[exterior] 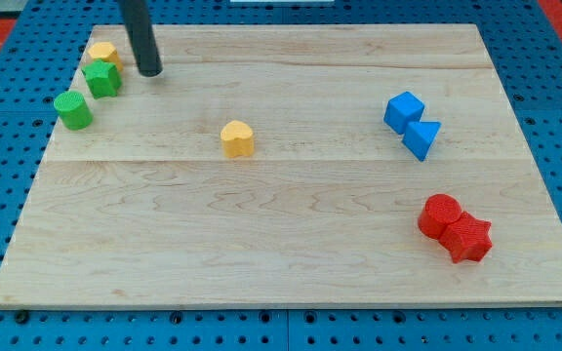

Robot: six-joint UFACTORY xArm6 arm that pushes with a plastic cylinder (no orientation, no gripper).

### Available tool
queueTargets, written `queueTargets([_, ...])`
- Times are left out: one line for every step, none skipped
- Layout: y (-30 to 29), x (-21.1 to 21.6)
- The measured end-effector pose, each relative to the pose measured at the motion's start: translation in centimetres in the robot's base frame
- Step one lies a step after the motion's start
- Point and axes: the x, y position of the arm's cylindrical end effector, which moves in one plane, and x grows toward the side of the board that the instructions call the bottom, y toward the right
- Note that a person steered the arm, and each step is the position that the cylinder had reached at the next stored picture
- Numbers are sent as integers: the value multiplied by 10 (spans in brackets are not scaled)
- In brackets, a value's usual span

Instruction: Keep the heart below the green circle

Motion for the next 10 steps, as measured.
queueTargets([-30,-2])
queueTargets([-32,2])
queueTargets([-32,17])
queueTargets([-31,30])
queueTargets([30,38])
queueTargets([146,44])
queueTargets([195,97])
queueTargets([160,124])
queueTargets([69,109])
queueTargets([0,106])
